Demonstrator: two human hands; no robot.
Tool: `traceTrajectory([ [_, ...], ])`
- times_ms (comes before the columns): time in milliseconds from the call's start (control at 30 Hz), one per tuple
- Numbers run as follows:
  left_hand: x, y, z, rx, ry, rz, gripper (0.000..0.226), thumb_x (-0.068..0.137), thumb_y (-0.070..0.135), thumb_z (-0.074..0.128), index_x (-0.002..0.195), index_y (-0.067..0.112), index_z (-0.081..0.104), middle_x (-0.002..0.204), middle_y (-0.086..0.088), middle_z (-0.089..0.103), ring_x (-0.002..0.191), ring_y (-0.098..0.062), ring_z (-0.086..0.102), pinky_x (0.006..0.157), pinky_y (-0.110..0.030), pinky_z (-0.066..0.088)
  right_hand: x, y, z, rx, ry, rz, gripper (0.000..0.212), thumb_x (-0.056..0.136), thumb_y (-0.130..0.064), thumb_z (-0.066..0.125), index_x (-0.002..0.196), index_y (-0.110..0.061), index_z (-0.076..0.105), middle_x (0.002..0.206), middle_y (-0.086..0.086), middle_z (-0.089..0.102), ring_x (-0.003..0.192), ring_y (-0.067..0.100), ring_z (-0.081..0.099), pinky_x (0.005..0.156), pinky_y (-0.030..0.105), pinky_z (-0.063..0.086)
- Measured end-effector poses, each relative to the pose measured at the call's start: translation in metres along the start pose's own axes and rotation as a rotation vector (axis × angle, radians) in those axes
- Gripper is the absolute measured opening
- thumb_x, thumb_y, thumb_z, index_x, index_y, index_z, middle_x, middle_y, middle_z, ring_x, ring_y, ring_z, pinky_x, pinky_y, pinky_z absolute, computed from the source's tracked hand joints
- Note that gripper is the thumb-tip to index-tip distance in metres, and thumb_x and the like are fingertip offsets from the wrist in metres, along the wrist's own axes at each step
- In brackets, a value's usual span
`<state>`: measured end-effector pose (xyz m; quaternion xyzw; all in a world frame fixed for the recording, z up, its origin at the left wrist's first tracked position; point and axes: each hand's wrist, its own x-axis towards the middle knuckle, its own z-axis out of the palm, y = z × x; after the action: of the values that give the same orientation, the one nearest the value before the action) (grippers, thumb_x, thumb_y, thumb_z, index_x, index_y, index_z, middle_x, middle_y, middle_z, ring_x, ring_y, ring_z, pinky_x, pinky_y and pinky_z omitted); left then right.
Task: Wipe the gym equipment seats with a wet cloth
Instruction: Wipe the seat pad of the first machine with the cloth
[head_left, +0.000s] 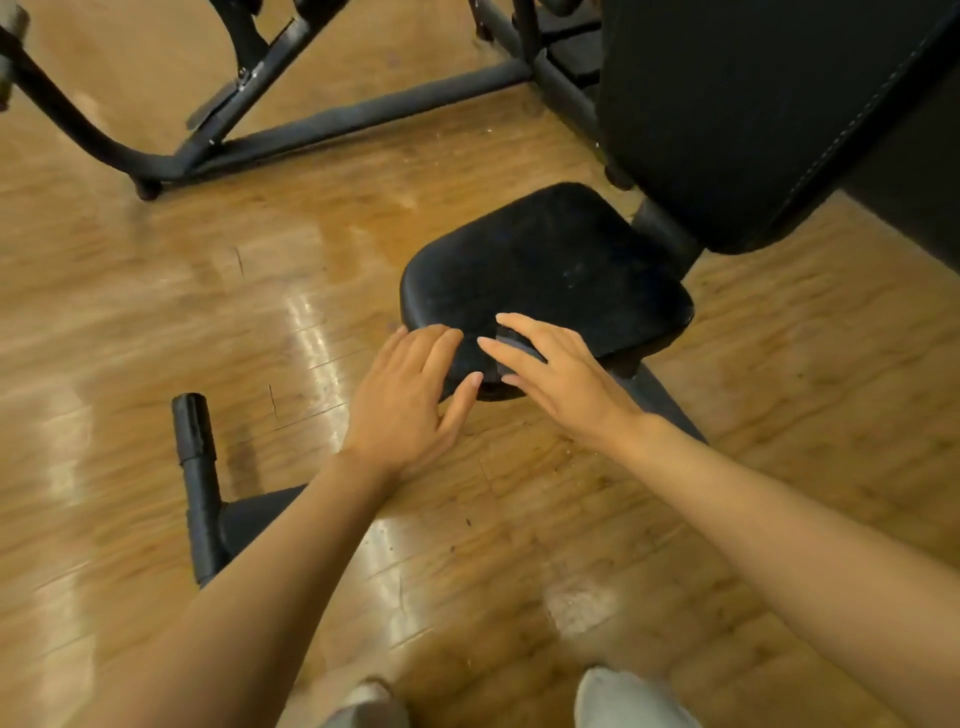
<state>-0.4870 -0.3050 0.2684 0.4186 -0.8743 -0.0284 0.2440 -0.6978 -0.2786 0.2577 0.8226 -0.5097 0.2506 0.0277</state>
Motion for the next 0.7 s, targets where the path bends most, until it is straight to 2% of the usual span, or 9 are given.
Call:
traceTrajectory([
  [100, 0.015, 0.019, -0.038, 0.023, -0.078, -0.014, 0.049, 0.101, 0.042, 0.041, 0.128, 0.004, 0.057, 0.125, -0.012, 0.062, 0.117, -0.027, 0.054, 0.105, -0.046, 0.042, 0.015, -0.01, -0.051, 0.031, -0.098, 0.042, 0.052, 0.081, -0.002, 0.079, 0.131, -0.007, 0.063, 0.135, 0.023, 0.058, 0.115, 0.039, 0.059, 0.087, 0.047, 0.054],
  [300, 0.054, 0.063, -0.114, 0.045, -0.149, 0.046, 0.051, 0.101, 0.044, 0.037, 0.124, 0.004, 0.059, 0.124, -0.013, 0.063, 0.117, -0.03, 0.058, 0.109, -0.048, 0.041, 0.036, -0.018, -0.145, 0.073, -0.221, 0.065, 0.04, 0.09, -0.012, 0.067, 0.129, -0.006, 0.064, 0.133, 0.025, 0.058, 0.108, 0.046, 0.063, 0.081, 0.053, 0.054],
  [400, 0.072, 0.087, -0.134, 0.071, -0.208, 0.121, 0.053, 0.101, 0.045, 0.034, 0.127, 0.005, 0.058, 0.127, -0.012, 0.062, 0.122, -0.029, 0.056, 0.115, -0.047, 0.034, 0.03, -0.017, -0.181, 0.063, -0.242, 0.076, 0.043, 0.086, -0.009, 0.072, 0.128, -0.008, 0.065, 0.131, 0.024, 0.059, 0.106, 0.047, 0.063, 0.079, 0.053, 0.056],
  [500, 0.083, 0.113, -0.143, 0.092, -0.208, 0.205, 0.051, 0.101, 0.044, 0.037, 0.128, 0.006, 0.057, 0.128, -0.012, 0.061, 0.123, -0.03, 0.055, 0.116, -0.048, 0.032, 0.019, -0.011, -0.213, 0.029, -0.237, 0.063, 0.045, 0.083, -0.007, 0.077, 0.127, -0.008, 0.066, 0.13, 0.023, 0.06, 0.107, 0.044, 0.064, 0.082, 0.05, 0.054],
  [633, 0.097, 0.157, -0.151, 0.079, -0.191, 0.306, 0.051, 0.1, 0.043, 0.038, 0.128, 0.004, 0.058, 0.128, -0.014, 0.061, 0.123, -0.033, 0.056, 0.112, -0.052, 0.036, -0.013, 0.0, -0.266, 0.027, -0.271, 0.149, 0.04, 0.097, -0.026, 0.055, 0.134, -0.012, 0.061, 0.137, 0.02, 0.056, 0.115, 0.043, 0.059, 0.093, 0.043, 0.048],
  [700, 0.103, 0.18, -0.153, 0.071, -0.171, 0.373, 0.051, 0.1, 0.042, 0.039, 0.127, 0.004, 0.06, 0.128, -0.015, 0.062, 0.122, -0.033, 0.057, 0.112, -0.052, 0.037, -0.033, 0.009, -0.29, -0.049, -0.31, 0.116, 0.041, 0.094, -0.016, 0.065, 0.135, -0.013, 0.06, 0.137, 0.021, 0.056, 0.114, 0.044, 0.059, 0.092, 0.047, 0.051],
])
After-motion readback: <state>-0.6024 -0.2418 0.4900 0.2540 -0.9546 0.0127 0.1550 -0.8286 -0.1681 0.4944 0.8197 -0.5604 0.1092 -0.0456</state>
